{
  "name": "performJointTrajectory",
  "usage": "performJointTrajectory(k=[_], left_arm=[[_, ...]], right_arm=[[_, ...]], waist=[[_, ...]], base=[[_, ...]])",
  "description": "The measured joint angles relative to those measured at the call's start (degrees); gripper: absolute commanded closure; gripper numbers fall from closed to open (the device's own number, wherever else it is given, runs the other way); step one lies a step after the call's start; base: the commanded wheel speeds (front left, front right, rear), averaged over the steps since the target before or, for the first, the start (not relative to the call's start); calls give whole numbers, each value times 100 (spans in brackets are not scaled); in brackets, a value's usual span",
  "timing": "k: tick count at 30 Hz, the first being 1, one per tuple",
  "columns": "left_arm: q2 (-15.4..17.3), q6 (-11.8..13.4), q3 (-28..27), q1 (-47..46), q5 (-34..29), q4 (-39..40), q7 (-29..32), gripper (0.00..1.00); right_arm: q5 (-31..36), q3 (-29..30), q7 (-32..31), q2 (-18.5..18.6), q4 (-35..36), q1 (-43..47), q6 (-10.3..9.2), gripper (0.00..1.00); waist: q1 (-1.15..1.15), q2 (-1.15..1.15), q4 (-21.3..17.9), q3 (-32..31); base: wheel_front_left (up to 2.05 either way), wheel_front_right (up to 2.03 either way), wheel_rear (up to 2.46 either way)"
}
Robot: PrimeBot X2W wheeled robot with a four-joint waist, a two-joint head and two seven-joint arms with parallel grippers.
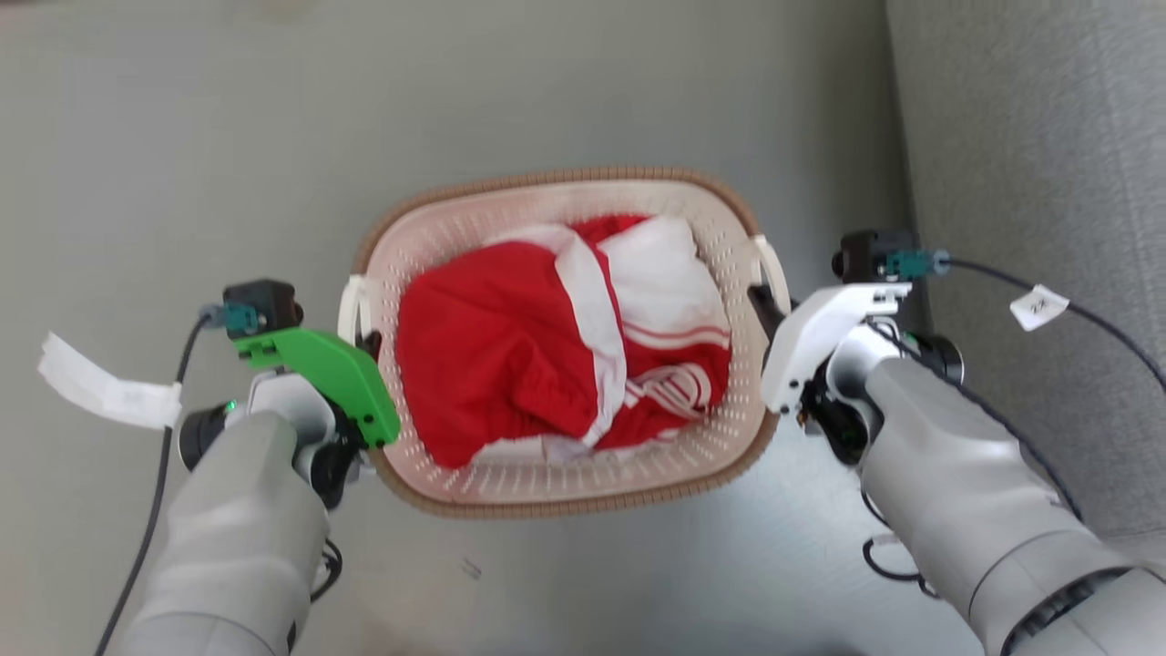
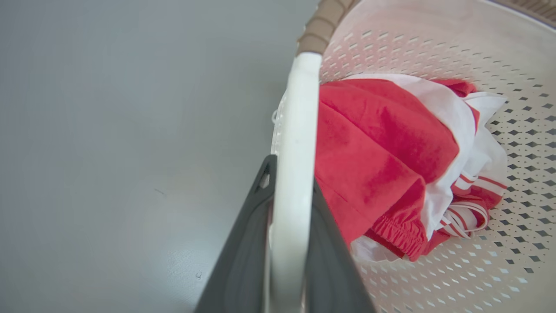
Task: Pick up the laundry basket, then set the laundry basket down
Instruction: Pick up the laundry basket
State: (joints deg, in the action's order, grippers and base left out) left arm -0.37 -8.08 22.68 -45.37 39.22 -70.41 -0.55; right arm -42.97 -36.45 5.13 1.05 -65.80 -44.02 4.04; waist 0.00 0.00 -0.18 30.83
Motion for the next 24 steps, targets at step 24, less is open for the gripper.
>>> performJointTrajectory(k=[24], left_arm=[[-89,-7,74,1049,280,-192,458,100]], right_arm=[[-408,-133,-417,-105,-332,1034,153,100]], waist=[[0,0,35,-1558]], base=[[0,0,0]])
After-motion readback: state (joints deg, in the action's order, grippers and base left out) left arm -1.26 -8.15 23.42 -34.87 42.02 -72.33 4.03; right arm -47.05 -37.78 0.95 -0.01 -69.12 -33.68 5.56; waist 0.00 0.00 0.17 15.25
